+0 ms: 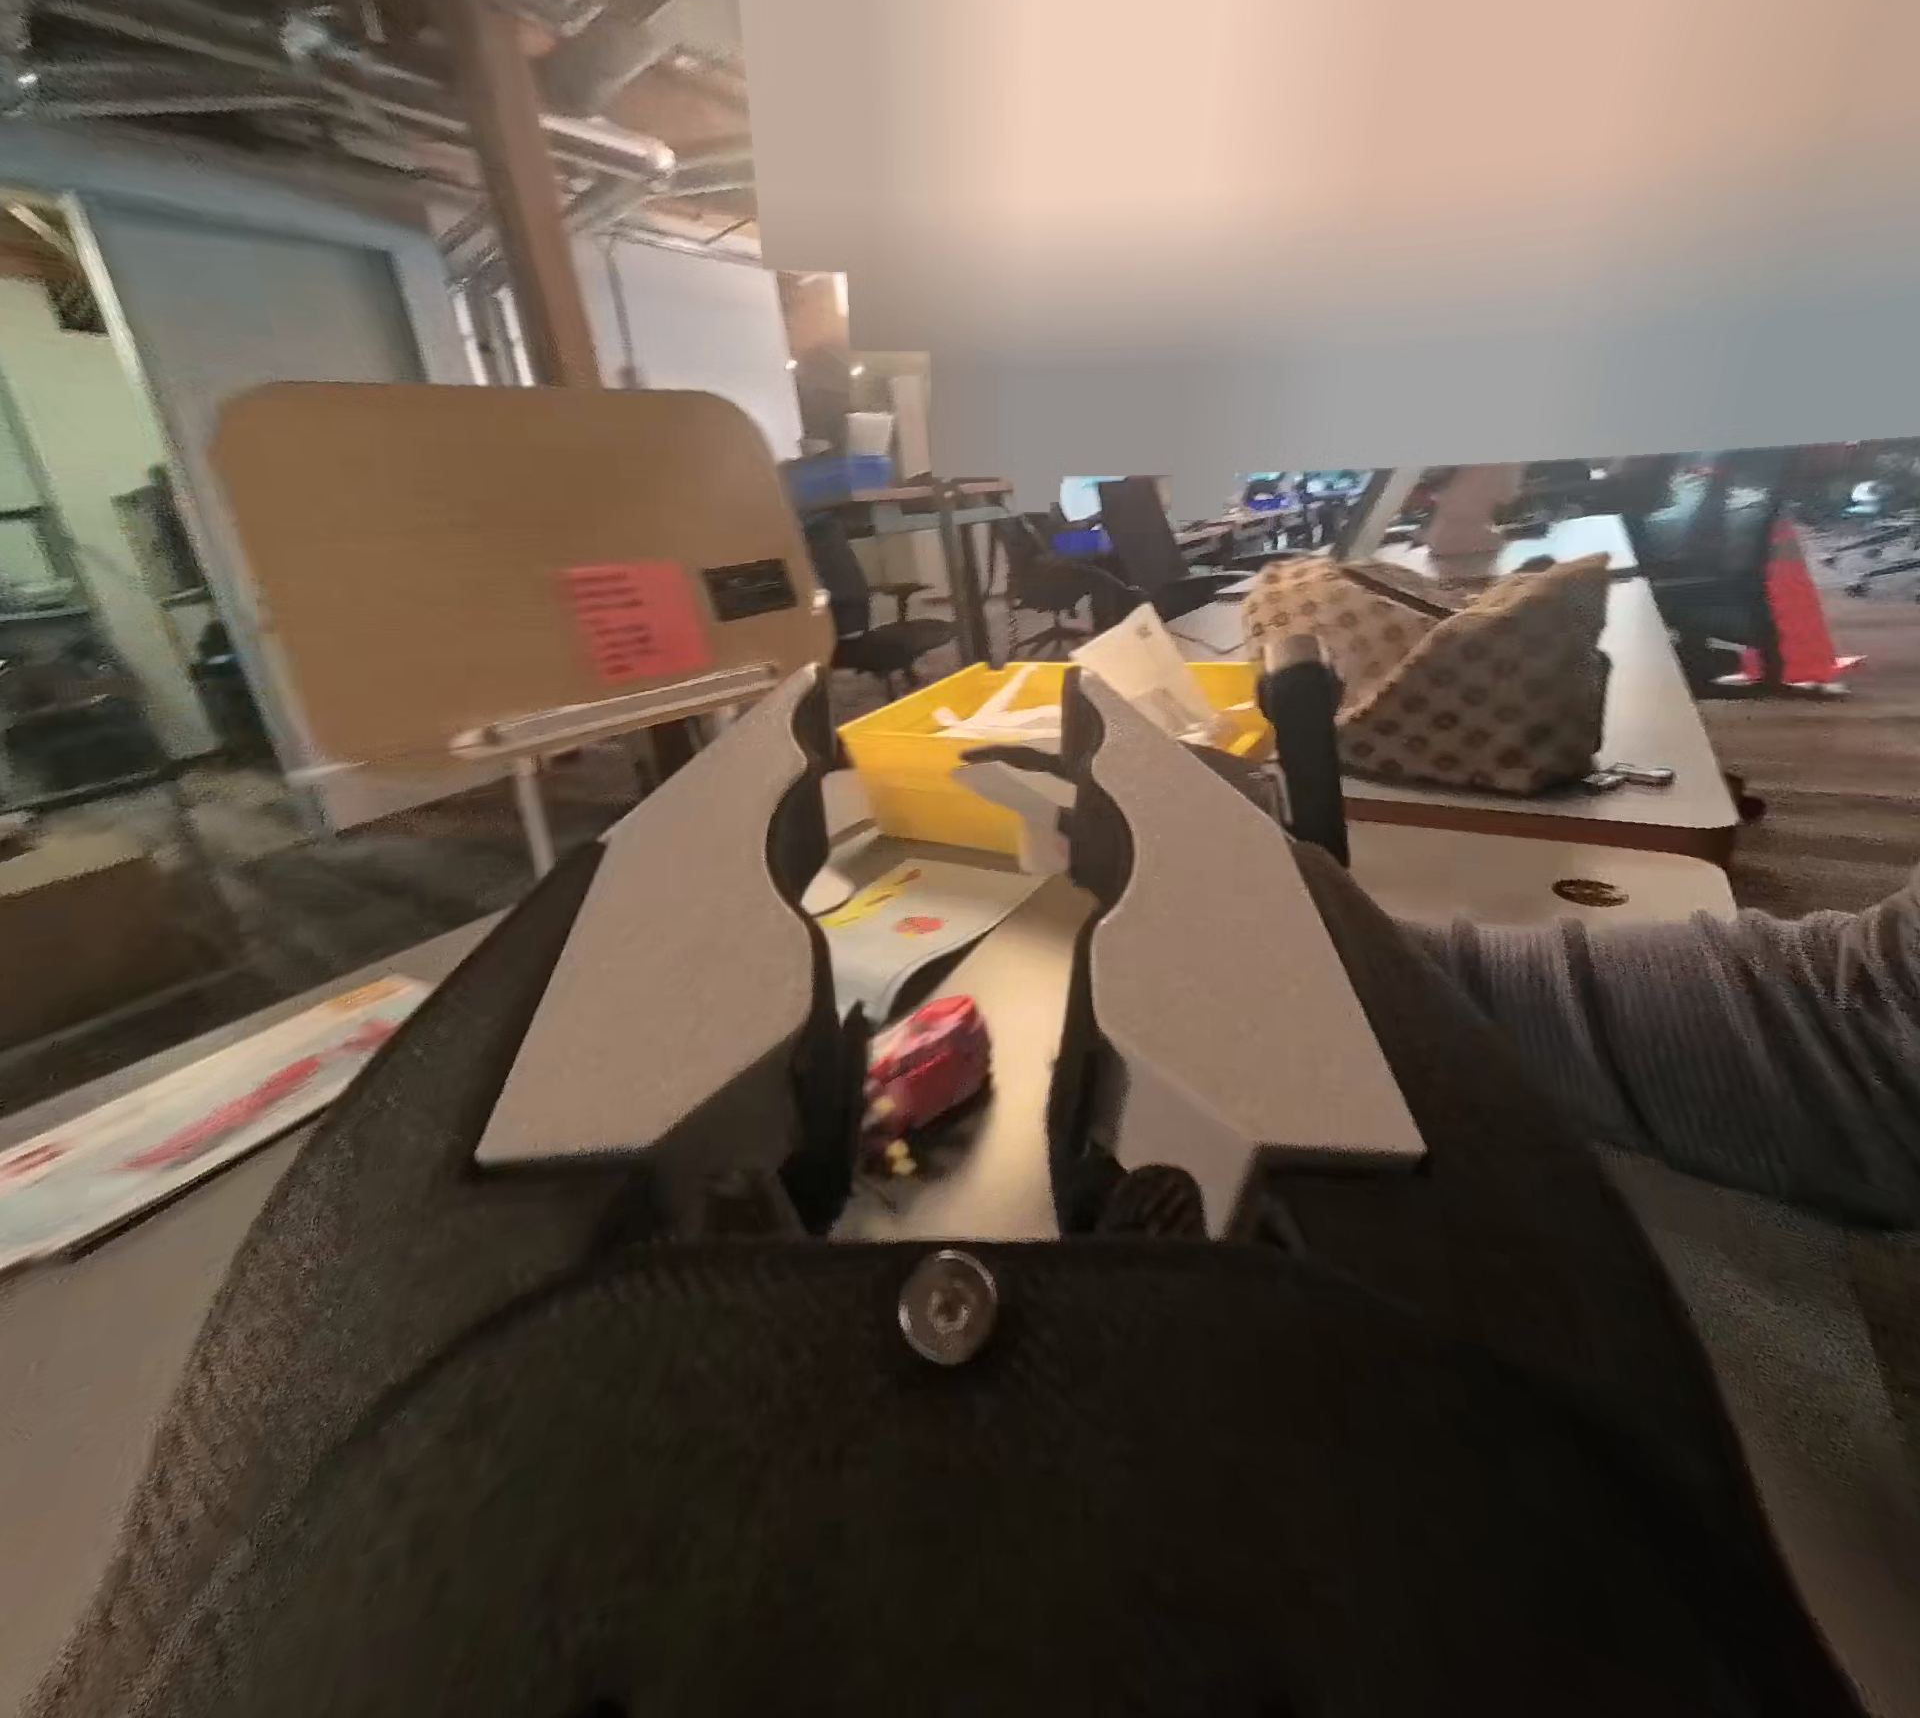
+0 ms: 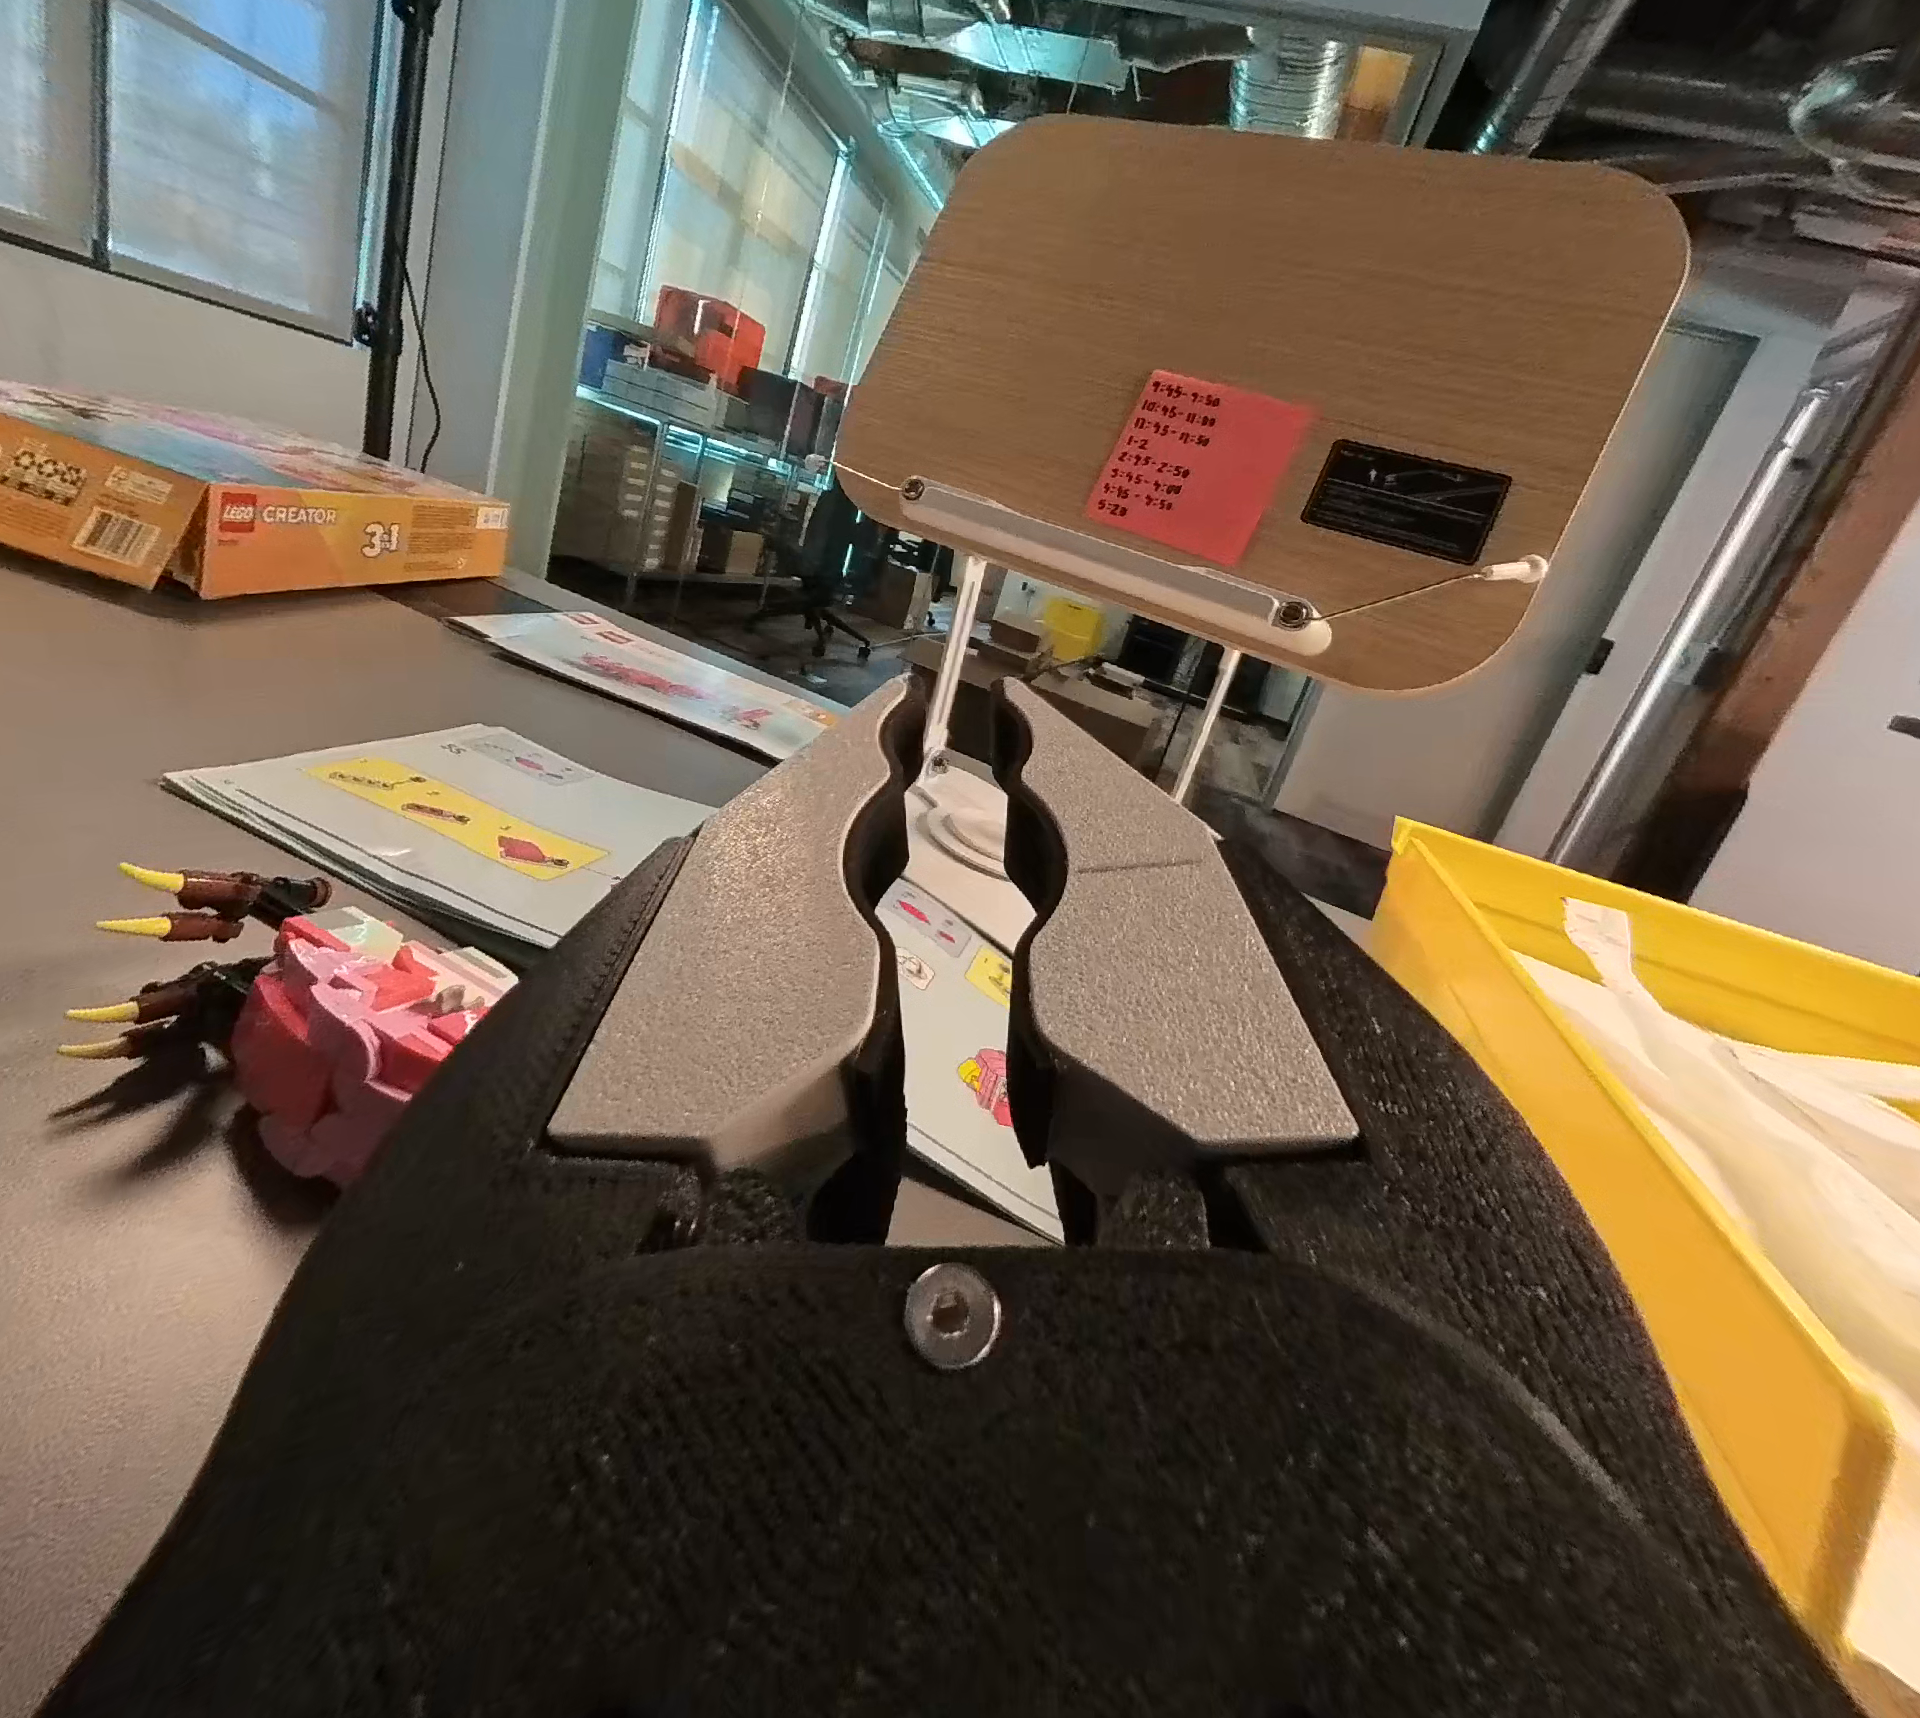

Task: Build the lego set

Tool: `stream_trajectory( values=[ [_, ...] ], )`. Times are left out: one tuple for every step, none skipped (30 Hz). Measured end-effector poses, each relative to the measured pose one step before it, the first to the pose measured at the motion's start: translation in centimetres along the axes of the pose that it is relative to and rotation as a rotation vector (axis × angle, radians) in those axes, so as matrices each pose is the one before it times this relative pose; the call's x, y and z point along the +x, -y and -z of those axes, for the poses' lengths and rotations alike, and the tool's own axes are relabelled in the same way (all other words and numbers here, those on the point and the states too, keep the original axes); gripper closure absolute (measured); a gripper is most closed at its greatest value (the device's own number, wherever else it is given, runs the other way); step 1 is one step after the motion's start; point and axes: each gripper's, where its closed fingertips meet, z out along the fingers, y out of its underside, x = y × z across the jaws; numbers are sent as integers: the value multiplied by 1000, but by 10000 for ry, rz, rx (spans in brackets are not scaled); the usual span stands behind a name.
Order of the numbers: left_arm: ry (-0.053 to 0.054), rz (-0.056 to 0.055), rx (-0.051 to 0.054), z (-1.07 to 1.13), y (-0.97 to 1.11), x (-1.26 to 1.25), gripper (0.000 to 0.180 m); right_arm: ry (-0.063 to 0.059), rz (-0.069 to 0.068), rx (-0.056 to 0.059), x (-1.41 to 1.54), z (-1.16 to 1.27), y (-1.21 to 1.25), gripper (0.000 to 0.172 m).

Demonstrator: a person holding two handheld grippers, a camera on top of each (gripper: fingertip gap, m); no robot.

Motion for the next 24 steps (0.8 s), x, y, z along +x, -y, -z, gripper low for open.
stream_trajectory(
  values=[
    [377,-69,-278,1460,1092,-1445,136,24,28,4,-78,-9,13,161],
    [713,-156,-303,1569,997,-2182,129,13,33,-1,-47,-10,12,161],
    [976,-260,-236,1589,912,-2866,118,9,16,-14,-29,-25,-21,161],
    [963,-337,-272,1415,680,-3183,114,7,-7,-19,-4,-18,-41,161],
    [822,-410,-447,1040,277,-3283,111,-4,-21,-10,29,-12,-21,161],
    [767,-489,-608,594,-176,-3425,109,-16,-30,12,42,22,24,161],
    [632,-512,-779,133,-727,-3340,112,-15,-32,22,60,21,33,161],
    [252,-377,-1021,-382,-1348,-2776,120,-13,-29,6,43,6,8,161],
    [-76,-96,-1284,-799,-1933,-2164,126,-11,-24,-20,36,-5,-34,161],
    [-292,194,-1429,-1138,-2226,-1615,133,-8,-9,-23,16,-15,-45,161],
    [-502,334,-1322,-1413,-2102,-1049,142,-2,11,-13,-4,-8,-19,161],
    [-478,566,-1320,-1637,-2013,-876,147,11,16,-18,-32,-22,-26,161],
    [-402,705,-1133,-1750,-1569,-789,150,30,16,-25,-61,-14,-46,161],
    [-347,677,-1026,-1769,-1311,-669,151,43,21,-28,-87,-32,-42,161],
    [-314,481,-973,-1710,-1096,-523,153,27,19,-35,-59,-27,-63,161],
    [-12,213,-797,-1537,-787,-775,155,3,12,-35,-10,-20,-68,161],
    [177,-260,-710,-1347,-621,-813,159,-8,-1,-26,19,-23,-51,162],
    [274,-492,-539,-1148,-373,-738,162,-3,-18,-17,15,-12,-38,162],
    [177,-405,-513,-990,-348,-497,163,-1,-29,-22,36,-6,-44,162],
    [-50,-226,-479,-888,-318,-139,164,-9,-32,-28,42,-21,-56,162],
    [-168,21,-423,-810,-253,27,164,-13,-33,-33,47,-18,-63,162],
    [-189,209,-407,-763,-229,60,162,-2,-31,-38,18,-32,-70,162],
    [-186,368,-390,-699,-217,78,154,1,-13,-28,16,-7,-44,162],
    [-166,429,-436,-588,-306,91,150,-28,22,-4,27,8,4,162]
  ],
)
